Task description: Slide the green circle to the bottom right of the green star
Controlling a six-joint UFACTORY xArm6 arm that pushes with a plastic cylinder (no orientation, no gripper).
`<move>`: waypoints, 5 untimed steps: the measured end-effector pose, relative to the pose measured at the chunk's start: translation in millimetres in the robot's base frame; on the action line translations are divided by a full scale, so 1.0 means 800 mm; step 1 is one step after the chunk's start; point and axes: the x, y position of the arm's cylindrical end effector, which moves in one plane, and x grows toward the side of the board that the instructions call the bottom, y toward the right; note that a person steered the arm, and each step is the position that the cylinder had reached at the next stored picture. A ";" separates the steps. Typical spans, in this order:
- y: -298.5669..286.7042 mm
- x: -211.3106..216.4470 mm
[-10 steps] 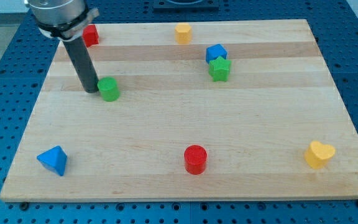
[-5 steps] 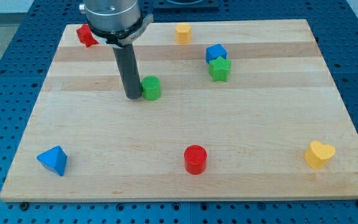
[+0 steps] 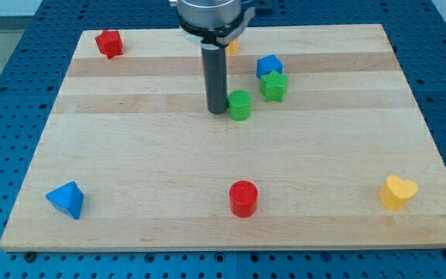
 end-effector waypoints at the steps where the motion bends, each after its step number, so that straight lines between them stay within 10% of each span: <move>1: 0.028 0.000; 5: 0.068 0.005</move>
